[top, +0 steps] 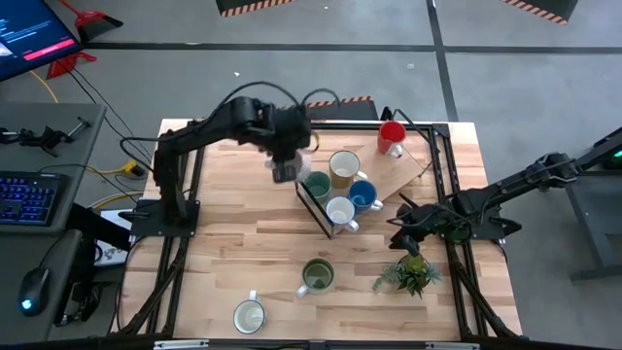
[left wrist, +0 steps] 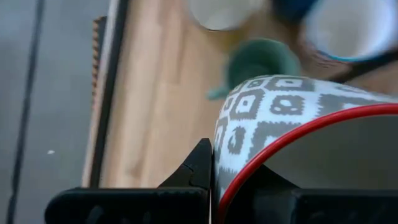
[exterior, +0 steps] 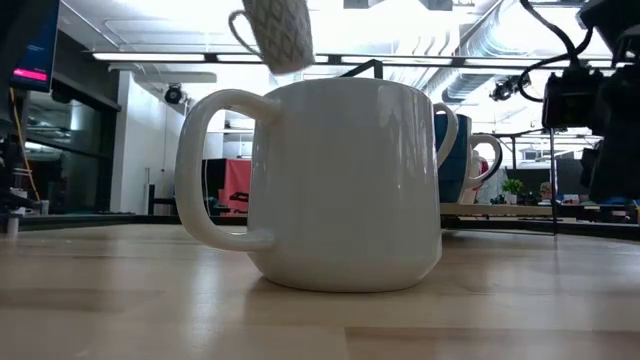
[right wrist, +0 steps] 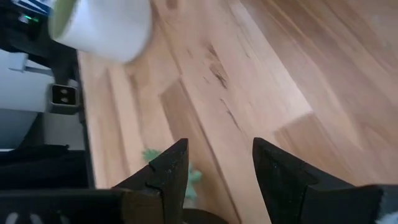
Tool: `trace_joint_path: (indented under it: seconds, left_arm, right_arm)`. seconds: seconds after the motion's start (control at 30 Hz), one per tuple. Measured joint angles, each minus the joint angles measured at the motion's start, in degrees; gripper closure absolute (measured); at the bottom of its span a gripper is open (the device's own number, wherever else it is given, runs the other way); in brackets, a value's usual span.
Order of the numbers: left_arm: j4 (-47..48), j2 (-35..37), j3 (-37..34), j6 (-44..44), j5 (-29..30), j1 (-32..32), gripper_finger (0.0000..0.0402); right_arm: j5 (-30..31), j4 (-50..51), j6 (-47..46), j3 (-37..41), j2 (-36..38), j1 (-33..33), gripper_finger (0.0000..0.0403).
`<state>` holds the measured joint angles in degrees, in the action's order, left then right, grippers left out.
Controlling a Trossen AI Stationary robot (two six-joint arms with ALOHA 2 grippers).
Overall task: Place coffee mugs
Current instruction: Move the gray patterned mug to the bottom center of the table
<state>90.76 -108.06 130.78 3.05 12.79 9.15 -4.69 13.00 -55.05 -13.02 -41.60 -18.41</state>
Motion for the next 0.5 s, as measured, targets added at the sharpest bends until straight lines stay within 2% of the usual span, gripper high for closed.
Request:
trace_joint_path:
  seconds: [0.23, 0.5]
  left_arm:
    - [-0.85, 1.92, -1.27, -7.53, -2.51, -9.84, 0.0394]
    - [-0.72, -0.76, -1.31, -16.33, -2.04, -20.98, 0.0394]
  right_arm:
    - [-0.02, 1.31, -0.28, 0.00, 0.00, 0.00, 0.0242]
    - [-0.02, 0.71, -0.60, 0.00, 0.00, 0.00, 0.0242]
